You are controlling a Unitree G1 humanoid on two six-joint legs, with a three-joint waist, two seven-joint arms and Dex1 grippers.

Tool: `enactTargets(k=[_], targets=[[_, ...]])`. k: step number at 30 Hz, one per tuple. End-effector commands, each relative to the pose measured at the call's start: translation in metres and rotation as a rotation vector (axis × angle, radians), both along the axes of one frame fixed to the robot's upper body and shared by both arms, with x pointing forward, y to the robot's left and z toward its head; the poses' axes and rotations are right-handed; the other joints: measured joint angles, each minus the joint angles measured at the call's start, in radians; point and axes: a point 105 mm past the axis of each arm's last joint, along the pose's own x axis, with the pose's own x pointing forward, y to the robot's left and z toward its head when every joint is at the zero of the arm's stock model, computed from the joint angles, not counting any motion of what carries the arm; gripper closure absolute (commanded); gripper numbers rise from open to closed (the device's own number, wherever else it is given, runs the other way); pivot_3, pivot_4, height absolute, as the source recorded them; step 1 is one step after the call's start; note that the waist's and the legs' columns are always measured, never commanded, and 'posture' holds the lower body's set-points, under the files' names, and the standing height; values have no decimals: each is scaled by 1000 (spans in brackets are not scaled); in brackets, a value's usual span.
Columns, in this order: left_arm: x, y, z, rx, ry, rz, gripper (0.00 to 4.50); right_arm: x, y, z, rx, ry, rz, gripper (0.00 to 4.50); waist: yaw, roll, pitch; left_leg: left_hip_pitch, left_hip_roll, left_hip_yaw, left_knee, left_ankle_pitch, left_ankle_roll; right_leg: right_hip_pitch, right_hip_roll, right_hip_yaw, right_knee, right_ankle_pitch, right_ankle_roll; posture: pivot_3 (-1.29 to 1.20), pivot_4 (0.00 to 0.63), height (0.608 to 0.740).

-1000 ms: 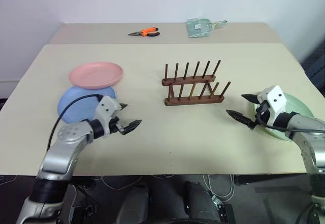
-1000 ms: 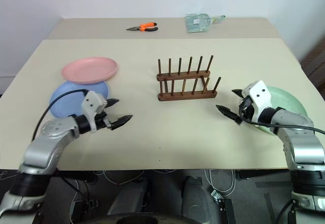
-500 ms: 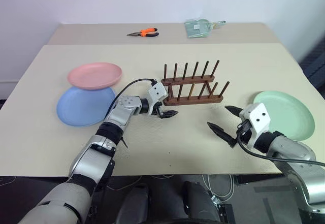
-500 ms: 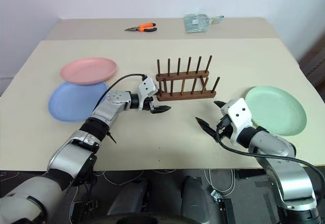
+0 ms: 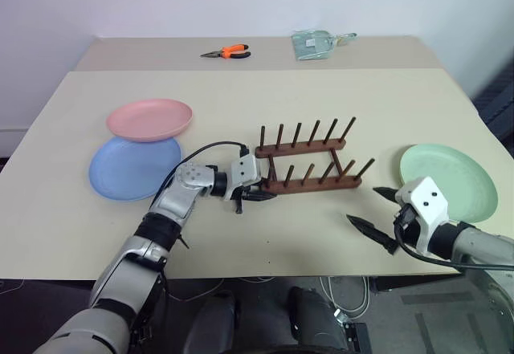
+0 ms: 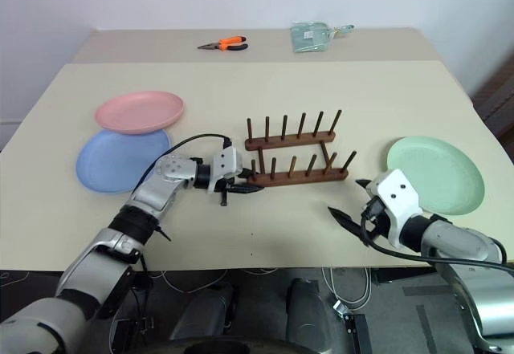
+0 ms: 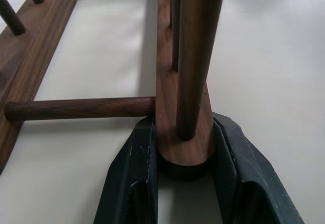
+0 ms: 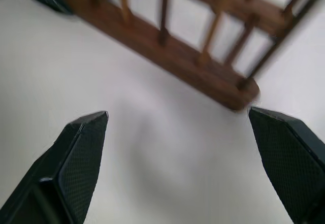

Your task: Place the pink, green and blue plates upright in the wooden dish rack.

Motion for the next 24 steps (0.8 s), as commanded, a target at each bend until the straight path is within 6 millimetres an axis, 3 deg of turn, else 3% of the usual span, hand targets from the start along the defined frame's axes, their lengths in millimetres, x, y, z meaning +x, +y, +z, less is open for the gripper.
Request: enactTargets(k=[1,3,6,7,9,13,15,20,24], targets=[[-5,4,5,-9,27,7,2653,3,-5,4,-22,-31,5,0,0,0,0,0,0,0,0,0,0,0,0,0,0,-1,2,0,150,740],[-3,11,2,11,35,57,1756,4,-9,-2,-38,-12,-12,0,0,0,0,0,0,0,0,0,0,0,0,0,0,-2,3,0,150,740],[2,29,-2,43,47,161,260,3,-11,-9,-48,13,2,862,0,0,0,0,0,0,0,0,0,0,0,0,0,-2,3,0,150,740],[-1,35,-3,55,63,176,0,2,-9,-10,-41,20,11,1303,-1,0,0,0,0,0,0,0,0,0,0,0,0,-2,3,0,150,740],[-14,48,-1,45,119,189,237,3,-6,-14,-46,29,24,2344,-9,1,-1,1,1,0,0,0,0,0,0,0,1,-2,3,0,150,740],[-32,52,0,70,143,205,2040,5,0,-25,-76,43,44,4406,-21,3,-2,1,2,0,-2,0,0,-1,1,0,2,-3,2,0,150,740],[-42,40,1,46,158,195,2967,11,4,-31,-84,41,35,4500,-18,4,-2,1,1,0,-1,0,0,0,0,0,1,-4,0,0,150,740],[-45,3,2,-42,185,229,2967,38,7,-41,-144,-17,-16,4500,-6,2,-3,1,0,0,1,0,0,1,0,0,0,-4,0,0,150,740],[-14,-8,-8,-6,42,392,2967,66,8,-38,-183,-95,-69,4500,-1,1,-4,2,0,0,1,0,0,1,0,0,1,-3,-1,0,150,740]])
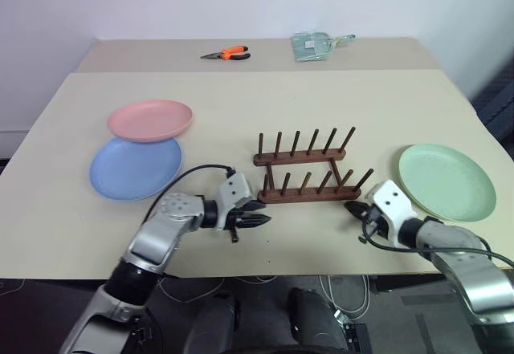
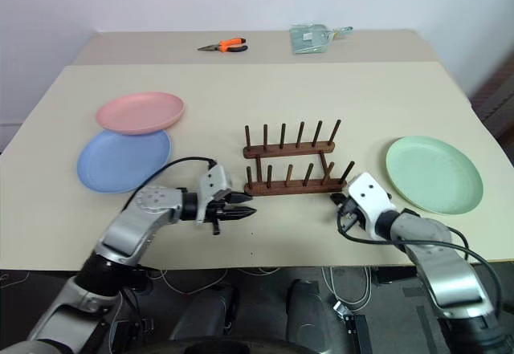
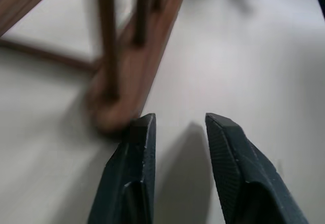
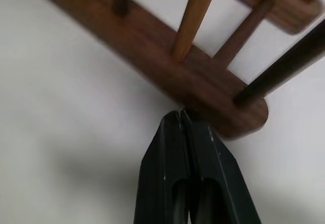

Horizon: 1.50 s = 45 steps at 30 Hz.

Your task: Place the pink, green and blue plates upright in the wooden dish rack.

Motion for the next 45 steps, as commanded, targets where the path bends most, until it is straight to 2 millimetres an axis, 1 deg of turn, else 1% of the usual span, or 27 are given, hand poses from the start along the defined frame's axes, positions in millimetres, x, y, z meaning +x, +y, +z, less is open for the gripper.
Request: enactTargets(k=[1,3,4,6,8,11,12,13,14,15,16,17,18,19,21,22,23,24,25,27,29,31,35,41,44,45], targets=[[37,3,-4,80,-125,193,2967,21,-5,-1,-45,-56,-65,4500,2,0,0,0,0,0,0,0,0,0,0,0,0,0,0,0,150,740],[58,9,-5,101,-159,303,2967,37,-5,4,-56,-103,-85,4500,3,0,-1,1,0,0,1,1,-1,1,0,0,0,1,-1,0,150,740],[64,12,-6,105,-165,333,2967,44,-5,6,-63,-121,-94,4500,2,-1,-1,1,-1,0,1,1,-1,1,0,0,1,1,-1,0,150,740],[70,13,-5,103,-176,349,2967,51,-5,8,-69,-143,-97,4500,0,0,-2,2,-1,0,1,1,-1,1,0,0,1,3,2,0,150,740],[72,16,-4,99,-184,346,2967,56,0,15,-40,-151,-70,4500,-2,0,-2,2,0,0,0,1,-1,1,0,0,1,3,2,0,150,740],[63,21,8,41,-191,298,3040,51,9,28,6,-154,10,3692,-6,1,-2,2,0,0,-2,1,-1,0,1,0,1,5,-1,0,150,740],[60,23,11,23,-190,286,2473,48,12,31,17,-154,33,3220,-10,1,-2,2,0,0,-2,1,-1,-1,1,0,1,5,-1,0,150,740],[58,24,13,13,-188,280,2172,47,13,33,24,-154,47,2791,-14,1,-2,2,0,0,-3,1,-1,-1,1,0,1,5,-1,0,150,740],[53,30,28,-65,-180,279,1649,42,20,40,48,-162,87,2224,-18,1,-2,2,0,0,-3,1,-1,-1,1,0,2,5,-1,0,150,740],[55,42,50,-166,-188,325,1149,35,29,48,72,-174,135,1725,-21,1,-1,1,0,-1,-3,1,-1,-1,1,0,2,5,-1,0,150,740],[62,60,72,-246,-219,410,628,30,37,54,88,-186,174,1153,-22,2,-1,1,0,-1,-3,1,-1,-2,1,0,2,5,-1,0,150,740],[73,81,90,-296,-259,533,118,25,43,57,101,-188,203,665,-21,1,0,-1,0,-1,-2,1,-1,-3,1,0,2,5,-1,0,150,740],[84,100,103,-323,-290,649,0,22,47,58,104,-188,223,266,-21,0,0,-2,0,-3,-2,1,-1,-4,1,-1,2,5,-1,0,150,740],[92,116,115,-342,-325,749,0,20,49,58,103,-187,234,266,-20,0,0,-2,0,-4,-1,1,-1,-3,2,-1,3,5,-1,0,150,740],[108,154,138,-390,-364,1007,0,19,53,57,107,-182,245,266,-15,-1,0,-1,0,-4,-1,2,-2,-2,2,-2,3,3,3,0,150,740],[112,172,150,-417,-377,1134,0,19,55,56,107,-178,252,266,-13,-1,0,-1,0,-4,0,2,-2,-1,1,-2,2,3,3,0,150,740],[114,187,156,-434,-374,1242,0,19,57,55,103,-176,258,266,-12,-1,0,-1,-1,-4,0,2,-3,-1,1,-2,2,3,3,0,150,740],[115,202,160,-441,-368,1355,0,20,57,53,99,-174,260,266,-13,-1,0,-1,-1,-4,0,2,-3,-1,1,-2,1,3,4,0,150,740],[114,212,162,-468,-344,1440,0,21,58,52,97,-173,261,266,-14,-1,0,-1,-1,-4,-1,2,-3,-1,1,-2,1,3,4,0,150,740],[110,226,159,-542,-255,1574,0,22,58,50,92,-172,263,266,-15,-1,0,-1,-1,-4,-1,2,-3,-1,1,-2,1,3,4,0,150,740],[104,235,152,-617,-158,1674,0,23,59,50,88,-172,268,266,-15,-2,0,-1,-1,-4,-1,2,-3,-2,1,-2,1,4,2,0,150,740],[101,238,145,-671,-81,1724,0,23,59,49,88,-172,270,266,-15,-3,0,-1,-1,-4,-1,2,-3,-2,1,-2,1,4,2,0,150,740],[97,232,124,-798,160,1779,0,25,59,49,82,-176,273,266,-11,-7,2,-1,-1,-4,-1,2,-4,-2,1,-2,2,4,2,0,150,740],[99,231,105,-889,319,1801,0,25,59,50,80,-193,264,266,-5,-8,2,-1,-1,-4,-1,2,-4,-2,1,-2,2,4,2,0,150,740],[102,230,98,-933,383,1801,819,25,58,50,74,-199,254,200,0,-8,2,-1,-1,-4,-1,3,-5,-2,1,-2,2,4,1,0,150,740],[102,230,98,-941,394,1797,1297,24,57,49,72,-200,253,200,1,-8,2,-1,-1,-4,-1,3,-5,-2,1,-2,2,4,1,0,150,740]])
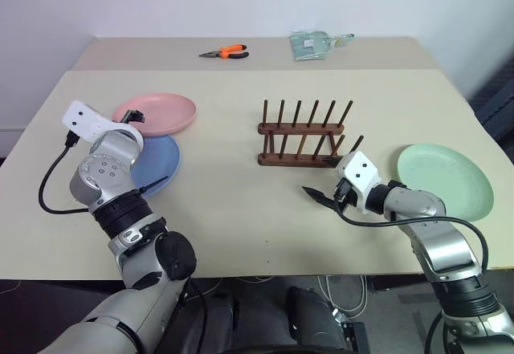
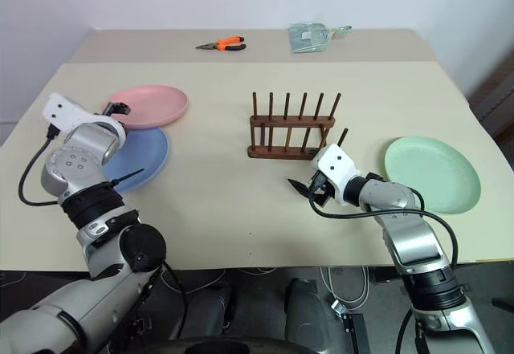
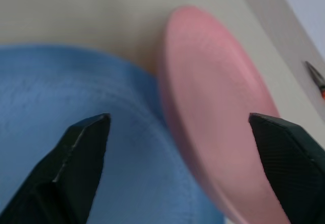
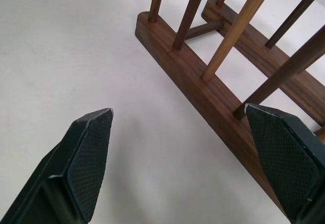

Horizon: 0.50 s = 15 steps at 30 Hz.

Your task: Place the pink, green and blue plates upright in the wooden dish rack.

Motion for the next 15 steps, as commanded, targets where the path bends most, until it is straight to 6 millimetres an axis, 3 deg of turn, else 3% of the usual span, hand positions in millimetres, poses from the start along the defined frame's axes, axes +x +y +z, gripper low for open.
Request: enactTargets(k=[1,6,11,13,15], targets=[[4,1,15,-40,-66,12,1858,-1,2,10,0,-58,4,200,2,0,0,0,0,0,0,0,0,0,0,0,0,0,0,0,150,740],[9,-3,18,-80,-107,-5,4472,-2,1,11,-10,-76,-9,200,3,-1,0,0,0,0,0,0,0,0,0,0,0,0,0,0,150,740],[18,-17,35,-34,-198,-143,4472,-3,0,31,-50,-149,15,200,2,-1,0,0,0,0,0,0,0,0,0,0,0,0,0,0,150,740],[20,-30,49,29,-261,-227,4472,-3,0,50,-30,-180,31,200,2,-1,0,-1,0,0,0,0,-1,-1,0,0,0,0,0,0,150,740],[20,-55,72,121,-365,-349,4496,-4,6,84,27,-220,84,100,2,-1,0,-1,0,0,0,0,-1,-1,0,0,0,0,0,0,150,740]])
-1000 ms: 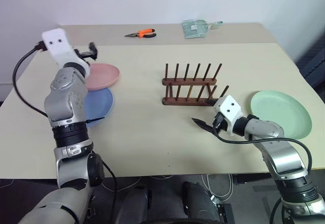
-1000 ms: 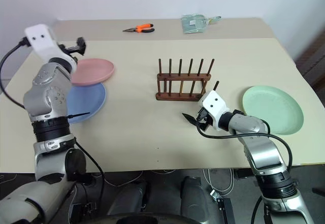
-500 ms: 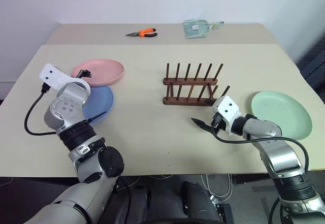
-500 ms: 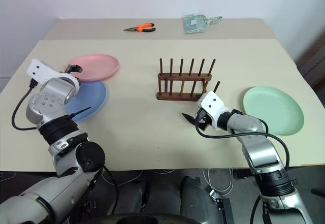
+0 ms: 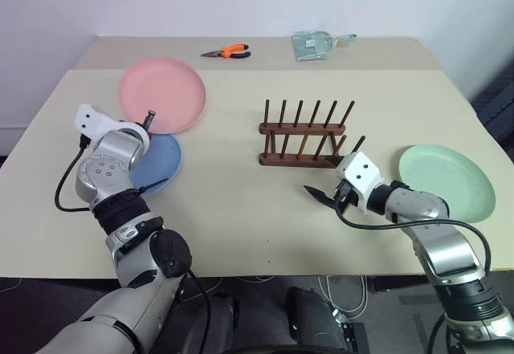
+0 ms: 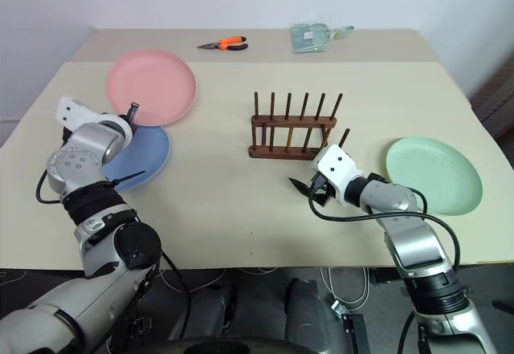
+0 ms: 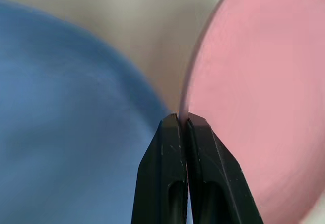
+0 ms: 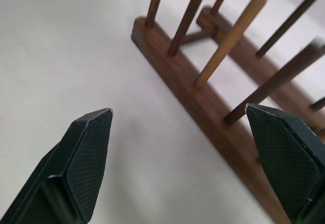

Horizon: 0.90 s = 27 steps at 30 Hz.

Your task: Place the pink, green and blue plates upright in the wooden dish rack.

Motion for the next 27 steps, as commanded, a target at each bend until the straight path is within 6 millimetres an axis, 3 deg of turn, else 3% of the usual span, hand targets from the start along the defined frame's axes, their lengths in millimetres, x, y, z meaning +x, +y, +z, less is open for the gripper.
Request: enactTargets(k=[1,4,8,15,18,24,25,27], targets=[[0,-47,56,169,-242,-210,4496,-3,12,75,66,-172,103,100,0,0,0,0,0,0,0,0,0,0,0,0,0,0,0,0,150,740],[-4,-89,76,266,-329,-361,4496,-3,32,104,-40,-318,176,100,1,0,0,0,0,0,0,0,0,0,0,0,0,0,0,0,150,740],[-14,-135,98,307,-428,-502,4496,10,54,115,-266,-534,205,100,-1,0,0,0,0,0,-1,0,0,1,0,0,-2,0,0,0,150,740],[-29,-179,109,258,-460,-653,4496,40,62,98,-563,-730,185,100,-1,0,0,0,0,1,-1,2,-4,0,0,0,-1,0,0,0,150,740],[-35,-187,105,249,-449,-695,4500,49,52,90,-644,-760,143,925,-1,0,0,0,0,1,-1,2,-4,0,0,1,-1,0,0,0,150,740],[-37,-186,97,224,-422,-719,4500,53,41,97,-696,-840,61,3966,-1,0,0,0,0,1,-1,2,-4,0,0,1,-1,0,-1,0,150,740],[-37,-186,97,204,-427,-722,4210,53,39,98,-706,-852,52,4489,-1,0,0,0,0,1,-1,3,-4,0,0,1,-1,0,-1,0,150,740],[-38,-183,106,145,-482,-709,3505,54,35,102,-721,-887,27,4500,0,0,0,0,0,1,-1,2,-4,0,0,1,-2,0,-1,0,150,740]])
